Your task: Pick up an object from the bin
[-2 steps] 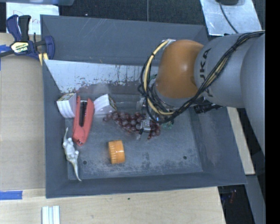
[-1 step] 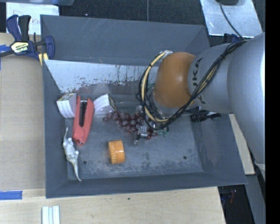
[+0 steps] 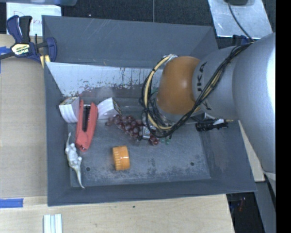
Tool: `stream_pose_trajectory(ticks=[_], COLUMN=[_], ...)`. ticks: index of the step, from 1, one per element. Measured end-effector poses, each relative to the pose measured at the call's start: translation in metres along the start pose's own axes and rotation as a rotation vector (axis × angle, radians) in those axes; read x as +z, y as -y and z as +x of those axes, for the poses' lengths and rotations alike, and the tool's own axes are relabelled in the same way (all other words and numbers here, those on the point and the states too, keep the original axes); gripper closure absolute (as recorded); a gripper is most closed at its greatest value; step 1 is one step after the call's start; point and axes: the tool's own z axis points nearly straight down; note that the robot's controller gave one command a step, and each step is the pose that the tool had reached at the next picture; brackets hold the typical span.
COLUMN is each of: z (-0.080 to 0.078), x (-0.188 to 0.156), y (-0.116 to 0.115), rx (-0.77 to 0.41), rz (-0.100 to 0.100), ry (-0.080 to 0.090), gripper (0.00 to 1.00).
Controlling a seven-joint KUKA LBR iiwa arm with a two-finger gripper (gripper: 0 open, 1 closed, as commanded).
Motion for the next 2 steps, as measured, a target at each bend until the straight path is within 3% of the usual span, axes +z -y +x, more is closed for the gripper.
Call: stream_pose_trajectory(ticks=[2], z=[0.003], x=[-0.018], y=[0.001], rx=[-0.001], rz=[0.003], ry=[-0.009], gripper=[1.00])
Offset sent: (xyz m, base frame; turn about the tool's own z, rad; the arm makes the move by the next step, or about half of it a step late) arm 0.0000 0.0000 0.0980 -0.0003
